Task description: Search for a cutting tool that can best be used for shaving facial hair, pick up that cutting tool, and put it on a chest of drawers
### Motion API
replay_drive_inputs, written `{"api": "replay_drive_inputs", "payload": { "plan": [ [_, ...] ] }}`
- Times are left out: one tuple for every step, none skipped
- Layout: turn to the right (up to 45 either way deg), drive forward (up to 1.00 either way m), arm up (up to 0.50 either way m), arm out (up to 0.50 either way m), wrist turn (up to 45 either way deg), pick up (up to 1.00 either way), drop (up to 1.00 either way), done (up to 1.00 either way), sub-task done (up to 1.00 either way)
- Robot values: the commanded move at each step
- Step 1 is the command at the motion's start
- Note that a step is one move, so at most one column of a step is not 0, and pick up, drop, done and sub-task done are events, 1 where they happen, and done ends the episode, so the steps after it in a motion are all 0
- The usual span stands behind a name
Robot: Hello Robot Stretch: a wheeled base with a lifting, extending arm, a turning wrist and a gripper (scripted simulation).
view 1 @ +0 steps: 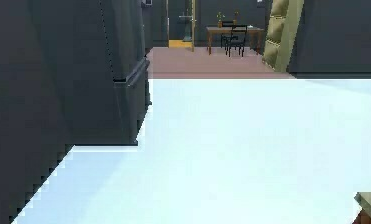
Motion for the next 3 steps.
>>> {"api": "replay_drive_inputs", "payload": {
  "plan": [
    [0.0,1.00,0.00,0.00,0.0,0.00,0.00,0.00,0.00],
    [0.0,1.00,0.00,0.00,0.0,0.00,0.00,0.00,0.00],
    [0.0,1.00,0.00,0.00,0.0,0.00,0.00,0.00,0.00]
  ]
}}
